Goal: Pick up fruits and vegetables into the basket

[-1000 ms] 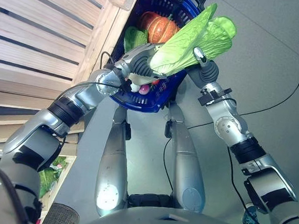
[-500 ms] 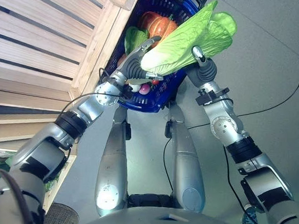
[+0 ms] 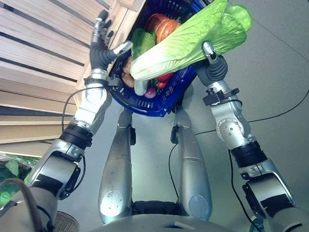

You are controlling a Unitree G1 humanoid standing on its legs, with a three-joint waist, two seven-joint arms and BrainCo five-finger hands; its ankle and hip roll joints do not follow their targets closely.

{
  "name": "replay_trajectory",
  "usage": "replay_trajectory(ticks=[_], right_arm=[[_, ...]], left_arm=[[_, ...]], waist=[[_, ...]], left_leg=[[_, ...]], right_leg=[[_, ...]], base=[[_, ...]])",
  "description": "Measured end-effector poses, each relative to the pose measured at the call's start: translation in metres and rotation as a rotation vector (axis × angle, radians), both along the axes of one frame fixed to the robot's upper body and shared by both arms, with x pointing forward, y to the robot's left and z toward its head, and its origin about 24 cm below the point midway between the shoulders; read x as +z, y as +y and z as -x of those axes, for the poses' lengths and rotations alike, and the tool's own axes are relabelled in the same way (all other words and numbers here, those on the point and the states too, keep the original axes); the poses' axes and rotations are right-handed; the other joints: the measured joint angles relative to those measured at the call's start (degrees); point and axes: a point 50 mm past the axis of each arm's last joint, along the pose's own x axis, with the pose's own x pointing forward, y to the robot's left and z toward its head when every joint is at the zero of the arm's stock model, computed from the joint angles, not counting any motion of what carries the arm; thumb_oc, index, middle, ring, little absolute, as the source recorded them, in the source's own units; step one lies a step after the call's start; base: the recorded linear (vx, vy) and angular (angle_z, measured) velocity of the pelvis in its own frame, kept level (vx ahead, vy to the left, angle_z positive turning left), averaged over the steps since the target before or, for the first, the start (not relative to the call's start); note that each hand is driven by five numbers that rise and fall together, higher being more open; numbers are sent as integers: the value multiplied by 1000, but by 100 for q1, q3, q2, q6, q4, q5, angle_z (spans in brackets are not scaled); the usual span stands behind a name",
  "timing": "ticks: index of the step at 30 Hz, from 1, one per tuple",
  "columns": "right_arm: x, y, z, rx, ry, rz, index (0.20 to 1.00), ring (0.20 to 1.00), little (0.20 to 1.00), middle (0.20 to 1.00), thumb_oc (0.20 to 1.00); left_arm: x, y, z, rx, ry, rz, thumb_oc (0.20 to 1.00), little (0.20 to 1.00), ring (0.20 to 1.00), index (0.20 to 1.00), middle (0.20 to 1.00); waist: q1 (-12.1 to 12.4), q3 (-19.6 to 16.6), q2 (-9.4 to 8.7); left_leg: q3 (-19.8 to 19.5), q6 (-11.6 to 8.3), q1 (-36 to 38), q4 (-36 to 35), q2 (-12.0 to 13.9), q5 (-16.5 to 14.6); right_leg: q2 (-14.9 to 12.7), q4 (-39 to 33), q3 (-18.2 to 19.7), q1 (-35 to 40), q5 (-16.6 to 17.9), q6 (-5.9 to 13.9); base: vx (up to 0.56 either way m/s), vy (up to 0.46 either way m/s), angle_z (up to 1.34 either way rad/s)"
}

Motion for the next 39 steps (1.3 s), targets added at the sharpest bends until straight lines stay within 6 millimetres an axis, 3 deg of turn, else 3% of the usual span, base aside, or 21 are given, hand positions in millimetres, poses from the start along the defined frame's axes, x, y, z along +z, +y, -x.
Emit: replay_trajectory(ticks=[13,19,27,33,39], right_arm=[[4,-11,-6,-217,-18,140,200,200,200,200,200],[11,-19,-25,-366,18,216,200,200,200,200,200],[21,-25,-55,-484,121,287,200,200,200,200,200],[18,-39,-74,-571,258,334,200,200,200,200,200],[11,-47,-88,-590,377,366,200,200,200,200,200]], left_arm=[[-13,19,-6,129,73,46,1000,1000,1000,1000,1000],[-19,28,-11,190,119,45,1000,1000,1000,1000,1000],[-9,31,-21,189,134,56,1000,1000,1000,1000,1000],[10,30,-29,161,105,40,1000,1000,1000,1000,1000],[8,28,-32,138,127,11,1000,1000,1000,1000,1000]], waist=[[-7,0,0],[7,0,1],[129,14,25],[332,27,48],[410,45,89]], left_leg=[[22,0,27,1,0,0],[40,0,36,0,0,0],[51,-2,58,6,-5,5],[37,12,74,37,-41,51],[-103,-36,38,95,-103,79]], right_leg=[[1,9,21,9,0,0],[0,10,34,4,0,0],[-13,47,16,4,19,-29],[-65,144,-37,4,17,-32],[-140,291,-153,-9,-53,-16]], base=[[-1,10,0],[-1,5,0],[0,0,0],[13,-19,3],[10,-27,10]])
